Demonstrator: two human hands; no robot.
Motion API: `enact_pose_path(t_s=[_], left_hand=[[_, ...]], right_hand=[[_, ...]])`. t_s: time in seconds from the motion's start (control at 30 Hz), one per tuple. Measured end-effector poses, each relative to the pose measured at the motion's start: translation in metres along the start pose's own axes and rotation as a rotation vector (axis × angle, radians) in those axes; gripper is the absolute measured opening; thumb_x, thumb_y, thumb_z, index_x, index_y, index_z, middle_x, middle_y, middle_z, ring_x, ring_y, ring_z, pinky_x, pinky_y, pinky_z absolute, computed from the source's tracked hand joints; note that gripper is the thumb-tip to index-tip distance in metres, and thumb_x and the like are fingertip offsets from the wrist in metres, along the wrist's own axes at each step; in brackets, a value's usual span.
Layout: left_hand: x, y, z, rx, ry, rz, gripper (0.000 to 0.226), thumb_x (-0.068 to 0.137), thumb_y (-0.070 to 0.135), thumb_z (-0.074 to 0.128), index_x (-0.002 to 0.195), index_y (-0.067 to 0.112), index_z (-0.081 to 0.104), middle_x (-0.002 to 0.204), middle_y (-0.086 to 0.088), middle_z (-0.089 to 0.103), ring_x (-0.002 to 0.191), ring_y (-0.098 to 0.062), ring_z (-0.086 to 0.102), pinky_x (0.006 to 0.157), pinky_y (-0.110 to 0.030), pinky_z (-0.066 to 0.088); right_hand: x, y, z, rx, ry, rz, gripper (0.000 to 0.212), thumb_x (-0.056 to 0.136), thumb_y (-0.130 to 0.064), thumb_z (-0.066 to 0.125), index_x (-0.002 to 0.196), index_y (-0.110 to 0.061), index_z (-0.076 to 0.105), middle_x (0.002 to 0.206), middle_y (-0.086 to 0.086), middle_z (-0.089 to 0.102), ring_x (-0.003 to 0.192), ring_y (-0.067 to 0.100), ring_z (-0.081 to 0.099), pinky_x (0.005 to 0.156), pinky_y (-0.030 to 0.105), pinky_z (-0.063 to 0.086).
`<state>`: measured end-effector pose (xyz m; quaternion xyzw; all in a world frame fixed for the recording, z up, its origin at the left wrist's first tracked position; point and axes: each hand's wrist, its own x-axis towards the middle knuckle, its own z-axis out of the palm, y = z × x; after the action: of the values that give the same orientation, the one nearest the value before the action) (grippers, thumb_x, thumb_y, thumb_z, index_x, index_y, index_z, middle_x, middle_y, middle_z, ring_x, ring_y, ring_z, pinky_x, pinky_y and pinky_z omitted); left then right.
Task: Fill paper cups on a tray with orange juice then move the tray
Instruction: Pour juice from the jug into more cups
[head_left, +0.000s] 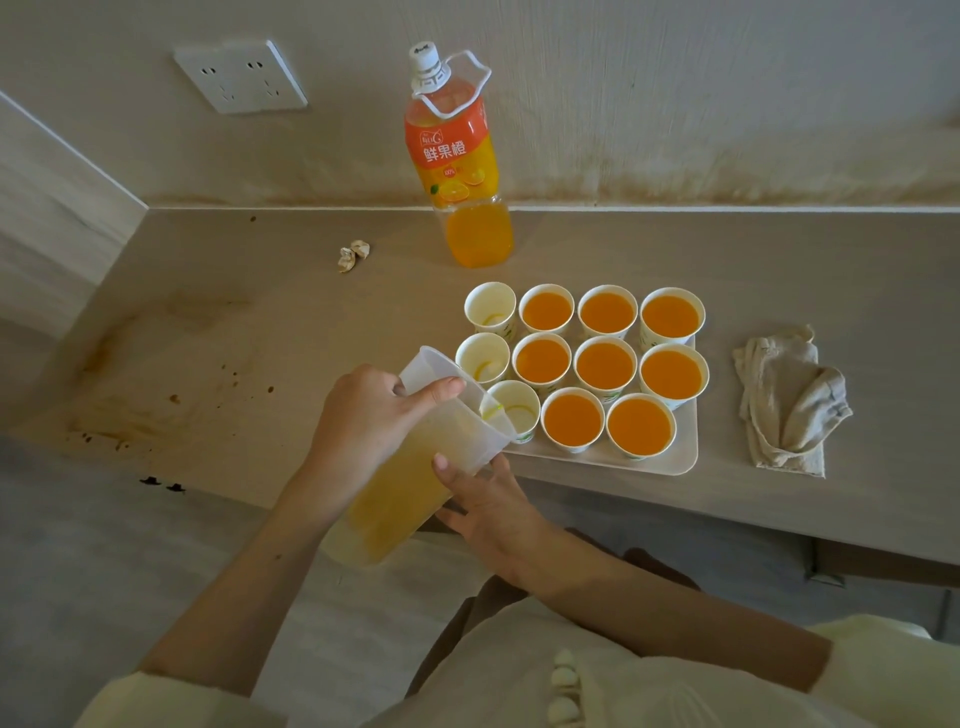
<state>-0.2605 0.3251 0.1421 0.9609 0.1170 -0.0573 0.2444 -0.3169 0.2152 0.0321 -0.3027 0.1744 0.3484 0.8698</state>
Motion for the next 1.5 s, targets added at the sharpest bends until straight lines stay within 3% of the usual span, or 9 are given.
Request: enact_pose_path(t_s=[0.1,0.53,0.73,1.23,1.5], left_hand=[[0.001,0.002,0.000,0.016,-0.010,-0.011,0.066,0.070,0.064,0.068,0.050,0.014,0.028,0.047,0.005,0.025,0.044,-0.012,0.025,0.048,-0.027,0.021],[0.001,0.010,-0.004,0.048,-0.022,0.012,0.065,0.073,0.061,0.067,0.048,0.015,0.029,0.047,0.005,0.027,0.043,-0.011,0.028,0.048,-0.026,0.022],[0.000,0.011,-0.004,0.050,-0.017,-0.003,0.067,0.073,0.062,0.068,0.048,0.015,0.027,0.046,0.006,0.025,0.043,-0.011,0.026,0.047,-0.026,0.021],[-0.008,0.013,-0.008,0.057,-0.005,0.002,0.063,0.074,0.060,0.067,0.047,0.017,0.030,0.046,0.006,0.028,0.042,-0.009,0.028,0.046,-0.024,0.021],[-0.011,0.012,-0.010,0.083,-0.010,-0.003,0.064,0.075,0.062,0.065,0.047,0.017,0.029,0.047,0.005,0.028,0.043,-0.010,0.029,0.047,-0.025,0.021]], right_hand=[[0.002,0.001,0.001,0.012,-0.014,0.005,0.120,0.038,-0.040,0.098,0.139,-0.027,0.033,0.135,0.006,0.055,0.125,0.027,0.053,0.106,0.051,0.043],[0.003,0.000,0.003,0.037,-0.029,0.014,0.125,0.036,-0.041,0.098,0.141,-0.028,0.030,0.137,0.006,0.052,0.128,0.030,0.048,0.108,0.055,0.039],[0.003,0.001,0.002,0.035,-0.030,0.012,0.123,0.038,-0.040,0.097,0.141,-0.028,0.031,0.137,0.006,0.052,0.129,0.030,0.047,0.108,0.055,0.039],[-0.001,0.004,0.000,0.036,-0.031,0.003,0.091,0.069,-0.024,0.082,0.143,-0.026,0.029,0.138,0.008,0.050,0.128,0.030,0.048,0.107,0.053,0.041],[0.001,0.008,0.000,0.042,-0.054,0.010,0.103,0.061,-0.026,0.091,0.144,-0.028,0.029,0.138,0.008,0.051,0.127,0.031,0.050,0.104,0.053,0.044]])
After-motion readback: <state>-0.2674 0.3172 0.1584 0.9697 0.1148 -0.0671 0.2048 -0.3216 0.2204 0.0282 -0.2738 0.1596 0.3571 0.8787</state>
